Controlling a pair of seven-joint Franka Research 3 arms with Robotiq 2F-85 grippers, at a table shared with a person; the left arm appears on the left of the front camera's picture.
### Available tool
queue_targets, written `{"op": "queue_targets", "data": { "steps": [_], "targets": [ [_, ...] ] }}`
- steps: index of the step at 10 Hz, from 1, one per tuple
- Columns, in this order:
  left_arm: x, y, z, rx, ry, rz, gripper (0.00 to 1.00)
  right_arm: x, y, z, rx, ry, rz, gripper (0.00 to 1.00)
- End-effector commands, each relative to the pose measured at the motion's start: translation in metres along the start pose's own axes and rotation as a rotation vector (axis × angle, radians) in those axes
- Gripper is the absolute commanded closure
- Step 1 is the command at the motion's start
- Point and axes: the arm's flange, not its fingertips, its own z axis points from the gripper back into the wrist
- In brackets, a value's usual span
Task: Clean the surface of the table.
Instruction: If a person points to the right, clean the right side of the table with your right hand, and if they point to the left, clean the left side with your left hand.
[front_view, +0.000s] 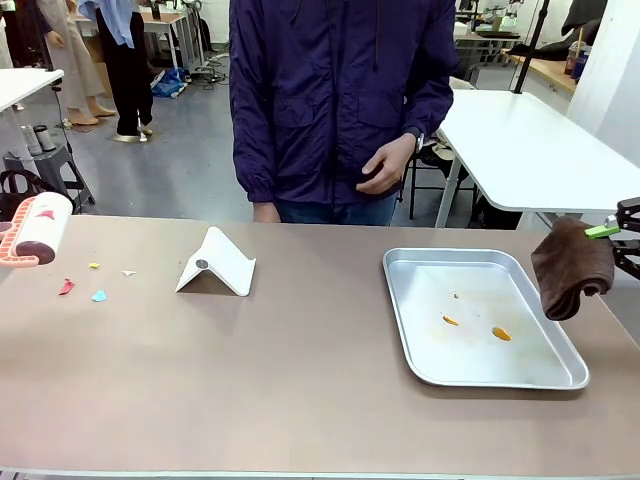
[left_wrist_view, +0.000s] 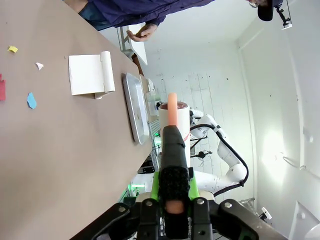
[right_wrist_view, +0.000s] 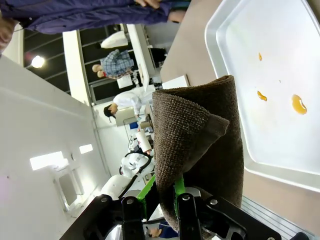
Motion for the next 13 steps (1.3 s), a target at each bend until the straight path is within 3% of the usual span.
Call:
{"op": "queue_targets", "data": {
  "steps": [1, 13],
  "targets": [
    [-0.0011, -0.0046, 0.0009, -0.011, 0.013, -0.020, 1.00, -0.0002, 0.0053, 0.0004, 0.004, 0.012, -0.019, 1.00],
    [-0.0011, -0.0046, 0.0009, -0.011, 0.013, -0.020, 1.00, -0.0002, 0.0053, 0.0004, 0.004, 0.012, -0.019, 1.00]
  ]
}}
